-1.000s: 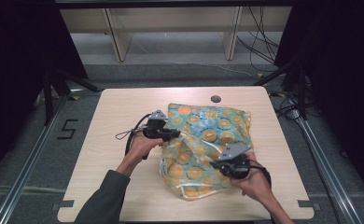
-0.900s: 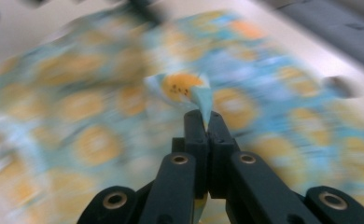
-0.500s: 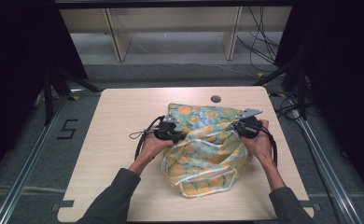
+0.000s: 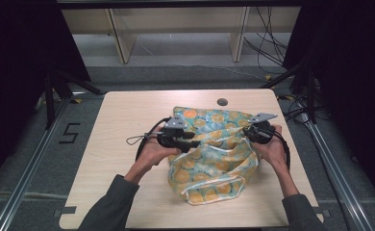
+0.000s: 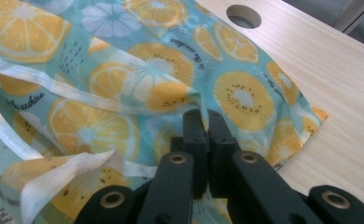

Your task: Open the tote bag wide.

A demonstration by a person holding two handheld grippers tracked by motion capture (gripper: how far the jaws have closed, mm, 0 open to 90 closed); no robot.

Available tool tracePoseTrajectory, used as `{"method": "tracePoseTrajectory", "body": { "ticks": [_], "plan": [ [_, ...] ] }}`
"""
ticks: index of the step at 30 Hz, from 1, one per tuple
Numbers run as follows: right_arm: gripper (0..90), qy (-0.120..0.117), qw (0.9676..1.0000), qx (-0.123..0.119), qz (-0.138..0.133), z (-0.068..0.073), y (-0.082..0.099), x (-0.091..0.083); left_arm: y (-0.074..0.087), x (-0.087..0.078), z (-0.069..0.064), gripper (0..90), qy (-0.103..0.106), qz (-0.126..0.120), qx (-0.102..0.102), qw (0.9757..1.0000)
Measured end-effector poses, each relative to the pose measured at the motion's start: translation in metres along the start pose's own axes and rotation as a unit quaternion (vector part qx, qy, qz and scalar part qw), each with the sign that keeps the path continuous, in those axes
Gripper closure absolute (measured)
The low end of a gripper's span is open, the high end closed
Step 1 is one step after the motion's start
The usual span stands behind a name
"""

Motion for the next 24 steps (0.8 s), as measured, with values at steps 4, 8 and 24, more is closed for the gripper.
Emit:
{"method": "tracePoseTrajectory", "body": {
  "ticks": [4, 8, 24],
  "plan": [
    [89.0, -0.004, 1.0, -0.001, 0.001, -0.002, 0.001, -0.002, 0.008, 0.024, -0.02, 56.6, 0.013, 0.049, 0.029, 0.9983],
    [88.8, -0.007, 1.0, 0.004, -0.004, -0.002, 0.0, -0.003, 0.036, 0.046, -0.019, 53.2, 0.001, 0.113, 0.05, 0.9923],
    [85.0, -0.018, 0.9998, 0.007, 0.003, 0.002, 0.001, -0.001, 0.078, 0.076, -0.003, 64.2, -0.052, 0.195, 0.106, 0.9736]
  ]
}}
Point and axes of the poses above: each handheld gripper's, and its own axes: x roughly forward along the jaws, y roughly out of its underside, z roughly to its left, the point moved 8 cm from there along x, roughly forward along the jaws, and after that the axes turned 13 degrees about x, right-handed, at the moved point
